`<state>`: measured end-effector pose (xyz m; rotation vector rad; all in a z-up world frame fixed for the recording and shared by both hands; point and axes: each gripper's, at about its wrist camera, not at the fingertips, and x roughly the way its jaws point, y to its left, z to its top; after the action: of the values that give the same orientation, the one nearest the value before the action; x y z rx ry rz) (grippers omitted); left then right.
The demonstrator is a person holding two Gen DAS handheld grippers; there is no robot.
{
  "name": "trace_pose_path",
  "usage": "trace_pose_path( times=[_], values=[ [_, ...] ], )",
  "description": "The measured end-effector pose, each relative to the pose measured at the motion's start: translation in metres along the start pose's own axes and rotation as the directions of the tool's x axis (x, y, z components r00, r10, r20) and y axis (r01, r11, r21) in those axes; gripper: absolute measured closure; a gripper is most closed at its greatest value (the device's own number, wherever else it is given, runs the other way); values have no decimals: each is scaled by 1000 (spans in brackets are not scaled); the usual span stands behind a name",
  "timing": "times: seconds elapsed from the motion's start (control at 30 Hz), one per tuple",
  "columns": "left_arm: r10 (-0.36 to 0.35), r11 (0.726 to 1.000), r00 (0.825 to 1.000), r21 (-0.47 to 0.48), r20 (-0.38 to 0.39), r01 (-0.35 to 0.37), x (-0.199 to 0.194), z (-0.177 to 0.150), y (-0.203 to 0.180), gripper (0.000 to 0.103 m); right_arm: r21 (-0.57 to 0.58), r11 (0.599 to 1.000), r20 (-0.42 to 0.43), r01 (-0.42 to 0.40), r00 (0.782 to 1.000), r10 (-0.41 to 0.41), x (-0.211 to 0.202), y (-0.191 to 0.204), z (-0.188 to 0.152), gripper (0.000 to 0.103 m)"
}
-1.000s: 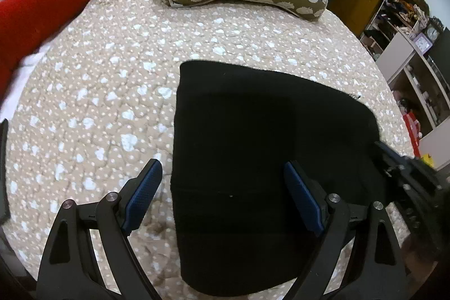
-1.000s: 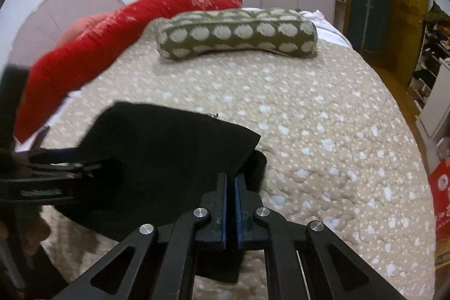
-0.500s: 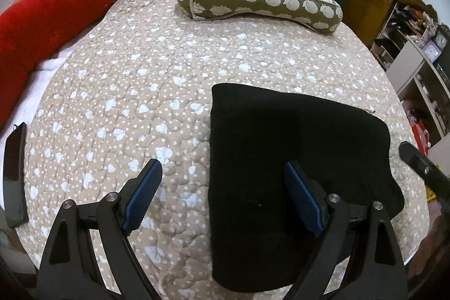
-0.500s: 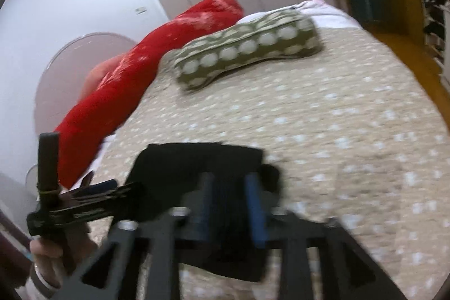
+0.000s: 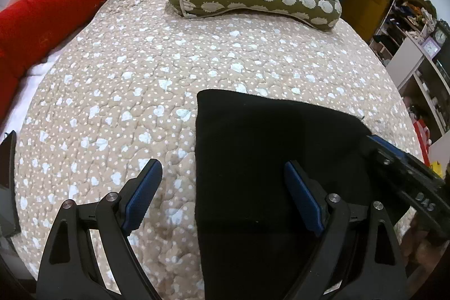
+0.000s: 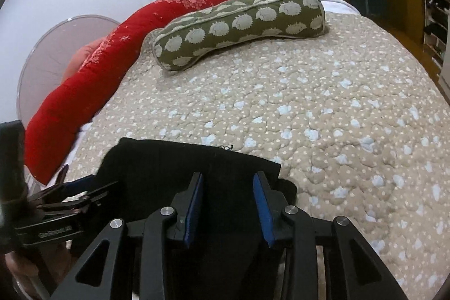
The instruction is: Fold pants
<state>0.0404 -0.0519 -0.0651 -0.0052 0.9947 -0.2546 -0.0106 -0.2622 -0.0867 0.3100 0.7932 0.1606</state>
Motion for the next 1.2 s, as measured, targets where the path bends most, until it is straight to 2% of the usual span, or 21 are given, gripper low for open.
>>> trace_pose_path(
  times=[0.07, 0.13, 0.2, 0.3, 0.33, 0.43, 0.5, 0.57, 0.6, 0.67, 0.7, 0.73, 0.77, 0.8, 0.87, 1.0, 1.2],
  values=[
    [-11, 1000, 1000, -9, -2, 11, -6, -2, 5, 15, 13, 1000, 13, -19, 1000, 19, -15, 0, -4, 67],
    [-37, 999, 999, -28, 8, 37, -14, -5, 14, 15, 14, 1000, 30, 5, 1000, -5, -29, -2, -10, 53],
    [-70, 996, 998, -59, 4, 70, -16, -8, 22, 15, 15, 999, 41, 43, 998, -44, -37, -7, -17, 33],
    [-161, 979, 987, -131, -19, 157, -14, -14, 36, 15, 73, 997, -26, -10, 1000, 12, -29, -20, -29, 32],
    [-195, 971, 980, -150, -28, 189, -12, -16, 39, 15, 115, 992, -42, -51, 998, 56, -25, -26, -33, 32],
    [-228, 961, 973, -169, -43, 217, -4, -23, 40, 15, 257, 949, -30, -184, 980, 198, -15, -43, -39, 32],
    [-257, 953, 965, -175, -43, 246, 1, -26, 37, 14, 274, 939, -23, -207, 975, 222, -10, -44, -40, 31],
    [-279, 947, 959, -179, -39, 268, 7, -28, 32, 7, 272, 936, -11, -224, 972, 235, -7, -41, -40, 29],
    [-284, 945, 958, -179, -34, 273, 9, -29, 30, 2, 267, 936, -11, -231, 970, 242, -6, -39, -40, 29],
    [-268, 953, 963, -157, -26, 261, 13, -31, 21, 1, 227, 948, -21, -224, 972, 235, -2, -30, -38, 31],
    [-260, 957, 965, -142, -24, 254, 13, -31, 18, 1, 202, 957, -22, -207, 976, 215, -2, -26, -38, 36],
    [-262, 959, 965, -123, -27, 257, 13, -30, 15, 5, 192, 960, -17, -203, 978, 210, -4, -23, -37, 39],
    [-278, 956, 960, -104, -29, 273, 11, -29, 10, 10, 186, 961, -6, -205, 978, 210, -8, -22, -36, 47],
    [-299, 951, 954, -85, -26, 296, 7, -27, 6, 23, 178, 961, 8, -210, 977, 212, -12, -21, -35, 53],
    [-289, 956, 957, -48, -17, 288, -1, -19, 1, 24, 151, 963, 44, -224, 975, 220, -24, -16, -27, 56],
    [-279, 960, 959, -10, 41, 279, -13, 5, -3, 24, 91, 968, 81, -235, 970, 228, -32, -1, -3, 57],
    [-233, 972, 970, -14, 65, 234, 3, 49, 3, 24, 118, 957, 105, -264, 962, 253, -1, -1, 41, 57]
  ],
)
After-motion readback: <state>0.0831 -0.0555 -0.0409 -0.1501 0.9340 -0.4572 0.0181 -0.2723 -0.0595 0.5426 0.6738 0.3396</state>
